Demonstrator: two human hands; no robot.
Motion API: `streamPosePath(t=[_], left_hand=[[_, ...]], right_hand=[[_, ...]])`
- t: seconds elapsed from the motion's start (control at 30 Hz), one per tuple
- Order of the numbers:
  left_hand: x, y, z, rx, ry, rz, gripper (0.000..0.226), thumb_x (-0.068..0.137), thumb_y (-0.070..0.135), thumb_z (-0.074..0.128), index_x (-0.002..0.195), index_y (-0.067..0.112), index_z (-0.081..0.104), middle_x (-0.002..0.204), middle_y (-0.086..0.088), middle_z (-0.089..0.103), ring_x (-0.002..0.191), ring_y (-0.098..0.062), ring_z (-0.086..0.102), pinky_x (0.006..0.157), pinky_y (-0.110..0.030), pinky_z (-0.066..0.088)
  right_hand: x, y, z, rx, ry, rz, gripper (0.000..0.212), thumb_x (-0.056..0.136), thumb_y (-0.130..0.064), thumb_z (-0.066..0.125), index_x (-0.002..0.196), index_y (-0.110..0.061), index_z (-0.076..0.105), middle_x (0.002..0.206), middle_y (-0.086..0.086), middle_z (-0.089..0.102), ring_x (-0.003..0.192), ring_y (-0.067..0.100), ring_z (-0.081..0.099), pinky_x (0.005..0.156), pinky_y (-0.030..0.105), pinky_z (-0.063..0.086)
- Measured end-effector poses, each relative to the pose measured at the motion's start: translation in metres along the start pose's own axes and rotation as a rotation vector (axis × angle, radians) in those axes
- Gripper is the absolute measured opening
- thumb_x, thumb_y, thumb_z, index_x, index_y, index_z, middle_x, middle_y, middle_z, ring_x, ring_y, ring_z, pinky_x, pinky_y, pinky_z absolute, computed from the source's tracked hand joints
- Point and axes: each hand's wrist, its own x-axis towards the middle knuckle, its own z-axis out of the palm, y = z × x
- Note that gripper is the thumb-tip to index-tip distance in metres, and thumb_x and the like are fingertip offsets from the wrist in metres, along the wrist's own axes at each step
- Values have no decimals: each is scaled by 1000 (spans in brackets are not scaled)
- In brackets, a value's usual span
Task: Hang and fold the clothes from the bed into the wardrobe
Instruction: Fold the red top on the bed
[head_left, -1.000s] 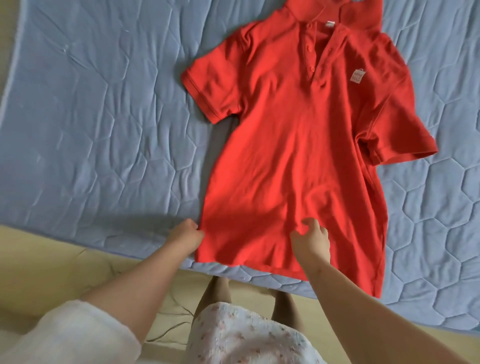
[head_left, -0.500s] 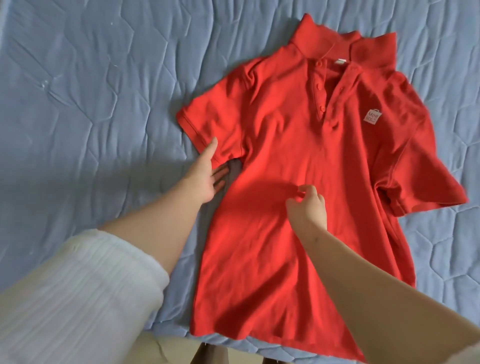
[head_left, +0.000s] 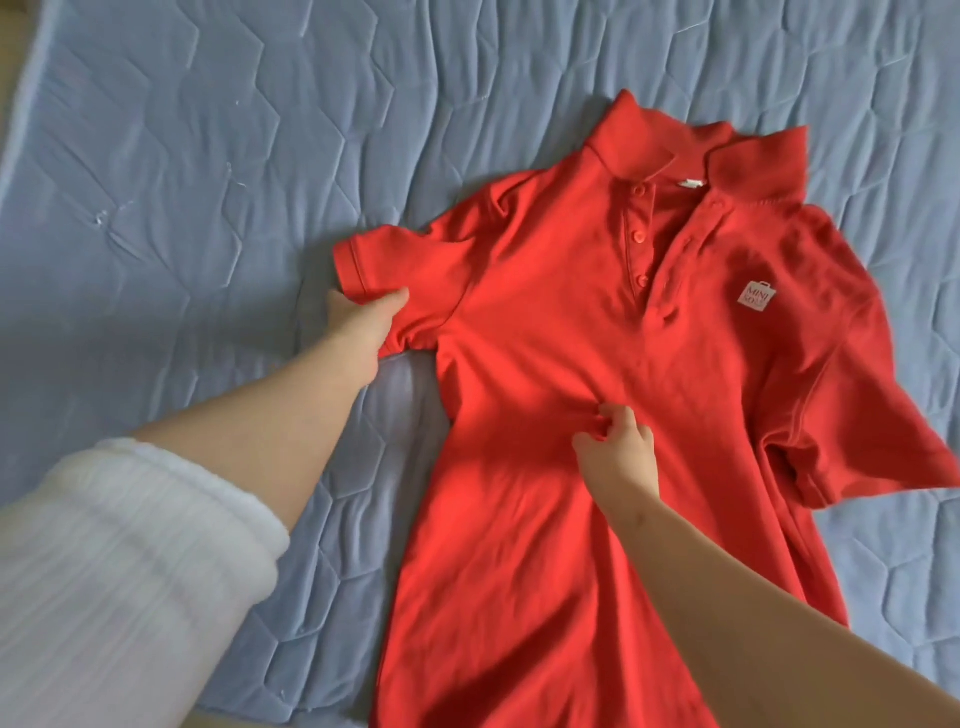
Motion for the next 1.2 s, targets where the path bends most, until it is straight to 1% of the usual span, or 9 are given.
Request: streamPosePath(t=[0.13, 0.23, 0.3, 0.53, 0.63, 0.8, 0.93, 1.03, 1.2], left_hand=[[11, 23, 3, -99, -124, -111, 59, 81, 54, 61, 125, 15, 57, 120, -6, 64, 107, -20, 61, 97, -39, 48], [17, 43, 5, -70, -67, 198, 11, 86, 9, 62, 92, 17, 65, 76, 9, 72, 74, -8, 63, 79, -26, 51], [19, 45, 6, -102, 13, 355, 33, 80, -10, 57, 76, 22, 59, 54, 18, 63, 60, 0, 56, 66, -16, 48], [1, 0, 22, 539, 332, 246, 72, 86, 7, 53, 148, 18, 17, 154, -8, 23, 139, -26, 27, 114, -36, 20], [-33, -4, 48, 964, 381, 592, 82, 81, 16, 59, 149, 27, 13, 158, -4, 8, 143, -29, 10, 112, -51, 9], [-81, -27, 101, 1377, -55, 1089, 69, 89, 30, 52, 148, 35, 17, 158, 1, 5, 145, -24, 2, 113, -51, 4], [-113, -57, 156, 1479, -521, 1010, 70, 88, 55, 44, 146, 44, 6, 158, 6, -6, 145, -24, -3, 113, -51, 4], [-117, -69, 178, 1704, -546, 855, 79, 84, 62, 47, 145, 46, 0, 156, 7, -17, 143, -29, -15, 112, -55, -1], [-118, -66, 185, 1776, -526, 817, 81, 80, 66, 48, 143, 51, -1, 156, 10, -17, 144, -27, -14, 113, -52, 3]], right_hand=[[0, 9, -3, 15, -34, -42, 45, 83, -13, 53, 128, -18, 49, 125, 9, 47, 115, 27, 49, 94, 30, 37], [5, 11, -6, 45, -33, -62, 44, 84, -11, 54, 127, -17, 51, 125, 9, 48, 113, 25, 51, 93, 28, 37], [9, 13, -7, 66, -24, -72, 43, 83, -11, 55, 126, -17, 53, 123, 8, 49, 112, 23, 52, 92, 25, 36], [14, 23, -15, 164, 32, -104, 38, 85, -9, 55, 121, -17, 54, 105, 2, 50, 88, 11, 46, 74, 16, 30], [20, 32, -38, 239, 196, -9, 26, 86, -11, 52, 112, -14, 55, 108, 8, 55, 88, 17, 49, 74, 22, 32], [31, 53, -92, 391, 564, 291, 24, 87, -12, 50, 108, -1, 52, 118, 22, 52, 110, 34, 48, 91, 38, 34], [46, 73, -132, 575, 733, 543, 53, 83, -30, 62, 126, -6, 45, 132, 18, 46, 120, 31, 47, 97, 39, 34], [60, 92, -147, 836, 576, 623, 72, 75, -43, 72, 132, -13, 39, 133, 12, 48, 118, 30, 51, 101, 43, 40], [83, 111, -168, 1019, 471, 489, 20, 84, -14, 64, 74, -19, 47, 71, -1, 50, 67, 14, 53, 66, 27, 45]])
